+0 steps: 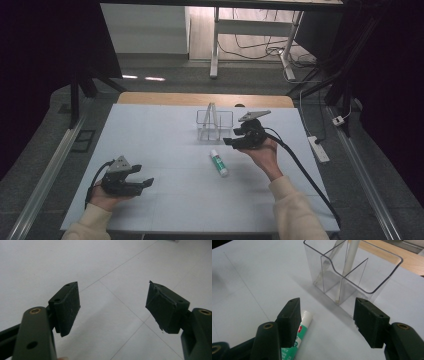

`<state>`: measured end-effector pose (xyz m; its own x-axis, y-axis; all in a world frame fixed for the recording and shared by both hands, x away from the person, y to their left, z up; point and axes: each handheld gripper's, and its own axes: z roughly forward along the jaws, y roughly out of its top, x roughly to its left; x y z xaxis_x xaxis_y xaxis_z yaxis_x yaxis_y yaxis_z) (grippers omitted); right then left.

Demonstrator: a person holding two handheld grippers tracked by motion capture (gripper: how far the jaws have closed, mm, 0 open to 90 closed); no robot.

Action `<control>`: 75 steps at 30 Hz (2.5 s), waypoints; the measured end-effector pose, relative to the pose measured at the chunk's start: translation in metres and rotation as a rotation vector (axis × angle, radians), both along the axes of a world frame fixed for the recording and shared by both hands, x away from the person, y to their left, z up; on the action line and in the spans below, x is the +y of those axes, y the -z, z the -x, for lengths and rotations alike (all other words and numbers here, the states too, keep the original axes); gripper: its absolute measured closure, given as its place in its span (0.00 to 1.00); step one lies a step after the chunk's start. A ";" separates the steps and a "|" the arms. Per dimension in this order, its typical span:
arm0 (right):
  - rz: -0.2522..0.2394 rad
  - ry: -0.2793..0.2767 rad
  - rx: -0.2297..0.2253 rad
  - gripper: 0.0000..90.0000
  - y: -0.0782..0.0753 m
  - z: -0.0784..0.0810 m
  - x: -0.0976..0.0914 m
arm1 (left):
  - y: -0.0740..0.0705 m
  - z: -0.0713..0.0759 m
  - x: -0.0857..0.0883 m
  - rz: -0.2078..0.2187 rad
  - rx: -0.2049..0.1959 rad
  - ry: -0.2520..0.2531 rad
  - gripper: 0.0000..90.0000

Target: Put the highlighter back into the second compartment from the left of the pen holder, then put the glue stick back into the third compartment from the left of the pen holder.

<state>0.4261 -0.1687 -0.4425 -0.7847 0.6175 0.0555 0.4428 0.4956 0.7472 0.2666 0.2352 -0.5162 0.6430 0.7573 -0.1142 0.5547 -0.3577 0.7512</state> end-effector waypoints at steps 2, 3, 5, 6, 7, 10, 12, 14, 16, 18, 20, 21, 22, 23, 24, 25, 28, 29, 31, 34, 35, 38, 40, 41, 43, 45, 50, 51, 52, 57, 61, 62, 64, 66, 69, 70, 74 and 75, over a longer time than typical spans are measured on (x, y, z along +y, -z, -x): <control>0.007 -0.008 0.010 0.42 0.001 0.001 0.000 | 0.000 0.000 0.000 -0.001 0.001 -0.001 0.30; 0.011 -0.011 0.015 0.42 0.001 0.001 0.000 | 0.000 0.000 0.000 0.000 0.001 -0.001 0.30; 0.018 -0.013 0.016 0.42 0.003 0.002 0.000 | 0.000 0.000 0.000 0.000 0.001 -0.001 0.30; 0.022 -0.014 0.018 0.41 0.003 0.002 0.001 | 0.000 0.000 0.000 0.000 0.001 -0.001 0.30; 0.027 -0.015 0.024 0.41 0.004 0.002 0.001 | 0.000 0.000 0.000 -0.001 0.001 -0.001 0.30; 0.032 -0.022 0.031 0.41 0.006 0.003 0.003 | 0.000 0.000 0.000 -0.001 0.001 0.000 0.30; 0.034 -0.029 0.035 0.40 0.008 0.003 0.005 | 0.000 0.000 0.000 -0.002 0.001 -0.001 0.30; 0.047 -0.029 0.038 0.40 0.010 0.004 0.007 | 0.000 0.000 0.000 -0.002 0.001 -0.001 0.30; 0.049 -0.033 0.043 0.40 0.012 0.004 0.008 | 0.000 0.000 0.000 -0.003 0.001 -0.002 0.30; 0.058 -0.033 0.048 0.40 0.013 0.004 0.009 | 0.000 0.000 -0.001 -0.003 0.001 -0.001 0.30; 0.062 -0.030 0.053 0.40 0.014 0.004 0.010 | 0.000 0.000 -0.001 -0.003 0.000 -0.001 0.30; 0.062 -0.029 0.057 0.40 0.015 0.005 0.010 | 0.000 0.000 -0.001 -0.002 -0.001 -0.001 0.30; 0.064 -0.032 0.059 0.40 0.015 0.005 0.011 | 0.000 0.000 -0.001 -0.002 -0.001 -0.002 0.30; 0.064 -0.034 0.061 0.40 0.016 0.004 0.011 | 0.000 0.000 -0.001 -0.002 -0.001 -0.002 0.30; 0.062 -0.038 0.062 0.40 0.017 0.004 0.012 | 0.000 0.000 0.000 -0.002 0.000 -0.001 0.30; 0.059 -0.041 0.064 0.40 0.017 0.004 0.012 | 0.000 0.000 0.000 -0.002 0.000 -0.002 0.30; 0.066 -0.045 0.073 0.40 0.020 0.003 0.014 | 0.000 0.000 0.000 -0.001 0.000 -0.002 0.30; 0.066 -0.047 0.075 0.40 0.021 0.003 0.015 | 0.000 0.000 0.000 -0.002 0.001 -0.002 0.30; 0.068 -0.047 0.081 0.40 0.023 0.003 0.017 | 0.000 0.000 0.000 -0.002 0.001 -0.002 0.30; 0.071 -0.054 0.088 0.40 0.026 0.003 0.021 | 0.000 0.000 -0.001 -0.003 0.001 0.000 0.30; 0.076 -0.056 0.089 0.40 0.027 0.003 0.023 | 0.000 0.000 -0.001 -0.003 0.001 0.000 0.30; 0.095 -0.064 0.088 0.40 0.029 0.003 0.029 | 0.000 0.000 -0.001 -0.002 0.001 -0.001 0.30; 0.096 -0.065 0.091 0.40 0.031 0.003 0.032 | 0.000 0.000 0.000 -0.002 0.000 -0.001 0.30; 0.094 -0.064 0.096 0.40 0.032 0.002 0.034 | 0.000 0.000 0.000 -0.002 0.000 -0.001 0.30; 0.101 -0.063 0.104 0.39 0.035 0.001 0.035 | 0.001 0.000 0.000 -0.002 0.002 0.000 0.30; 0.107 -0.059 0.114 0.39 0.039 0.000 0.037 | 0.001 -0.001 0.000 -0.002 0.003 0.000 0.30; 0.115 -0.059 0.126 0.39 0.046 -0.002 0.041 | 0.001 -0.001 0.000 -0.003 0.003 0.000 0.30; 0.119 -0.057 0.127 0.39 0.046 -0.002 0.042 | 0.001 -0.001 0.000 -0.003 0.004 0.000 0.30; 0.120 -0.056 0.127 0.39 0.047 -0.003 0.043 | 0.001 -0.001 0.000 -0.003 0.005 0.001 0.30; 0.143 -0.060 0.140 0.39 0.053 -0.004 0.050 | 0.001 -0.001 0.000 -0.003 0.005 0.001 0.30; 0.152 -0.052 0.149 0.39 0.058 -0.005 0.055 | 0.001 -0.001 0.000 -0.004 0.006 0.000 0.30; 0.156 -0.049 0.154 0.39 0.059 -0.006 0.056 | 0.001 -0.001 0.000 -0.003 0.006 0.000 0.30; 0.165 -0.043 0.159 0.39 0.062 -0.007 0.057 | 0.001 -0.001 0.000 -0.003 0.006 -0.001 0.30; 0.177 -0.041 0.162 0.40 0.064 -0.008 0.058 | 0.002 -0.001 0.000 -0.002 0.008 -0.002 0.30; 0.190 -0.022 0.163 0.41 0.067 -0.008 0.060 | 0.002 -0.001 0.000 -0.002 0.009 -0.001 0.30; 0.193 -0.023 0.164 0.42 0.067 -0.007 0.061 | 0.002 -0.001 0.000 -0.003 0.008 0.000 0.30; 0.214 -0.021 0.165 0.47 0.069 -0.006 0.064 | 0.002 -0.001 0.001 -0.004 0.006 -0.003 0.30; 0.219 -0.021 0.163 0.48 0.070 -0.005 0.064 | 0.001 -0.001 0.001 -0.004 0.005 -0.003 0.30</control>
<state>0.4314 -0.1046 -0.5123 -0.7891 0.6123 0.0496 0.5366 0.6476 0.5410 0.2673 0.2363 -0.5176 0.6400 0.7599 -0.1142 0.5596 -0.3591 0.7470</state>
